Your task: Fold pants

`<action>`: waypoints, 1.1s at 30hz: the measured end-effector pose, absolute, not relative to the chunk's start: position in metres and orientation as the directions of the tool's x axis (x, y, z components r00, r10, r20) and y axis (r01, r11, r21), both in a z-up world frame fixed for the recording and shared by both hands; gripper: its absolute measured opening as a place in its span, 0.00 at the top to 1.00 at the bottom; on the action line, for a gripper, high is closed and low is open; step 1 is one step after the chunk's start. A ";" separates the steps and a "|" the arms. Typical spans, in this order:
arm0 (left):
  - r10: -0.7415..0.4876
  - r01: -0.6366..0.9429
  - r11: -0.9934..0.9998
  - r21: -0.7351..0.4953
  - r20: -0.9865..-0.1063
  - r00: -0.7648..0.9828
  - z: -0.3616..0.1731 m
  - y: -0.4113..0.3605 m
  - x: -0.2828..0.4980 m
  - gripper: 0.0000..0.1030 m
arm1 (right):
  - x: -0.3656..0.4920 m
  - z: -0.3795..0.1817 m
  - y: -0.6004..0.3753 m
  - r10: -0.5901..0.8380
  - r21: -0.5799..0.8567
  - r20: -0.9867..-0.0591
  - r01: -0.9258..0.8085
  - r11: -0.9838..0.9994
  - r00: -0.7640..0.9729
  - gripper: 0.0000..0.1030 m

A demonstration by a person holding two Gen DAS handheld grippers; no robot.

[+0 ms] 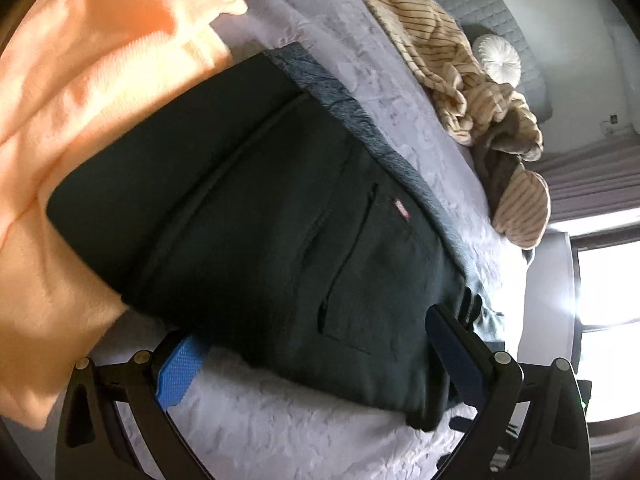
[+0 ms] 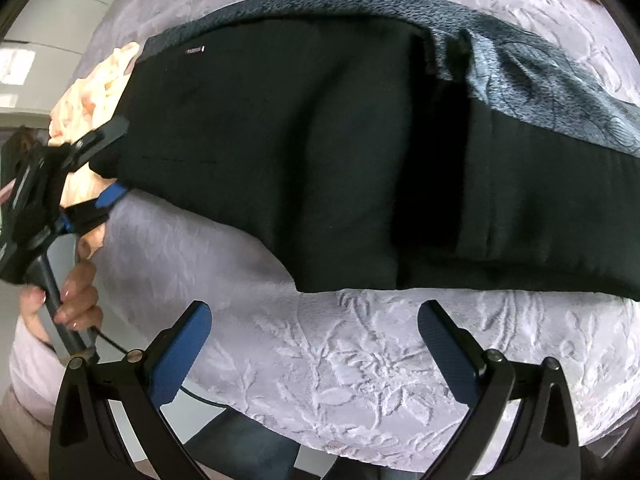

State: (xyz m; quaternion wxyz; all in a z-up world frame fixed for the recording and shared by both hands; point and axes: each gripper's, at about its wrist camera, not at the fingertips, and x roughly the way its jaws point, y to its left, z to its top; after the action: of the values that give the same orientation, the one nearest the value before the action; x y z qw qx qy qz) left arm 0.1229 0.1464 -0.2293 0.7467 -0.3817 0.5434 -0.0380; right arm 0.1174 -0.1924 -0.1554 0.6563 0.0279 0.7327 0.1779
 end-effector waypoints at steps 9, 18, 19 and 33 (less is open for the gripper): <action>-0.381 -0.265 0.792 -0.551 -0.783 0.491 -0.177 0.126 0.137 0.00 | 0.141 -0.125 -0.199 0.294 0.295 -0.955 -0.208 0.932 -0.037 0.00; -0.059 -0.235 0.959 -0.158 -0.924 0.378 -0.202 0.098 0.150 0.56 | 0.219 -0.076 -0.159 0.315 0.286 -0.949 -0.345 0.894 0.030 0.00; 0.045 -0.142 0.990 -0.014 -0.913 0.406 -0.196 0.076 0.149 0.57 | 0.229 -0.070 -0.147 0.329 0.298 -0.944 -0.369 0.880 0.021 0.00; 0.257 0.041 0.949 0.314 -0.837 0.483 -0.194 0.030 0.139 0.57 | 0.249 -0.096 0.075 0.154 0.327 -0.940 -0.670 0.666 -0.306 0.00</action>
State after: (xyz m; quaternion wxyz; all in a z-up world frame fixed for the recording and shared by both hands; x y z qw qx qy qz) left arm 0.1388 0.0300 -0.1941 0.8484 0.1473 0.5045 0.0636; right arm 0.2487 0.0745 -0.0956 0.5613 -0.1792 0.7197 0.3672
